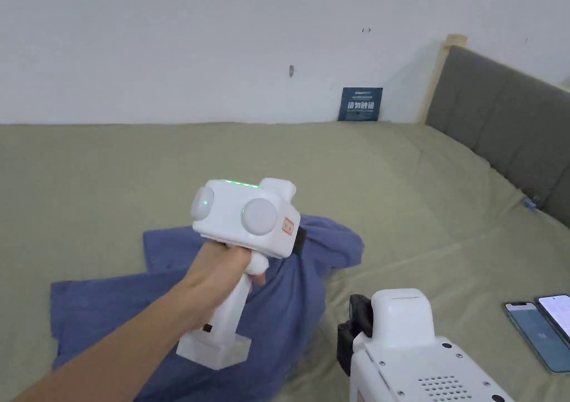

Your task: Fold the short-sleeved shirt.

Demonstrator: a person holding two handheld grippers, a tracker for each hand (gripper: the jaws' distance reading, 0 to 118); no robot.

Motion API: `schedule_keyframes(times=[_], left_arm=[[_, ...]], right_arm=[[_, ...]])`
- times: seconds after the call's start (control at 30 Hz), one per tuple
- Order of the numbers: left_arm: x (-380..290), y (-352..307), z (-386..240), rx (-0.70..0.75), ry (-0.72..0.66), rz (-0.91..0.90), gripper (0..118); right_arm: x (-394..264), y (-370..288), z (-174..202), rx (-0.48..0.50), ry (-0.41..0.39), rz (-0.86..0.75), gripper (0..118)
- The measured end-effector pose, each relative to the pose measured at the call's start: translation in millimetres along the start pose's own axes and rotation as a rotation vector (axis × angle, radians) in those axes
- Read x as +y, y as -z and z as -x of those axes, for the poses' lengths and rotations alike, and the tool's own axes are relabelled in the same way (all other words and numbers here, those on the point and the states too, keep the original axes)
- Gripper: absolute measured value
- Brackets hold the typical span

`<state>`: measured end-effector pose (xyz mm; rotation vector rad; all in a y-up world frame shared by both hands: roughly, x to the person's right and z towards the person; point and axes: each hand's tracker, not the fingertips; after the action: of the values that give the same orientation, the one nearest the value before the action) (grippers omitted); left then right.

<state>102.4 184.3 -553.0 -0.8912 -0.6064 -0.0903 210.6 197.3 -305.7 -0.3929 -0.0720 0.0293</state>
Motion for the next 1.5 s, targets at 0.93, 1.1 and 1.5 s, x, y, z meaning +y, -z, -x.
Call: schedule_keyframes(times=[0.93, 1.1, 1.5], left_arm=[[-210.1, -254.6, 91.1, 0.511, -0.214, -0.491, 0], [-259.0, -314.8, 96.5, 0.583, -0.285, -0.521, 0], [-207.8, -255.9, 158.5, 0.543, -0.303, -0.410, 0]], right_arm=[[-2.9, 8.1, 34.9, 0.066, 0.006, -0.001, 0], [2.3, -3.5, 52.3, 0.092, -0.003, -0.014, 0], [9.8, 25.6, 87.8, 0.134, -0.031, -0.013, 0]])
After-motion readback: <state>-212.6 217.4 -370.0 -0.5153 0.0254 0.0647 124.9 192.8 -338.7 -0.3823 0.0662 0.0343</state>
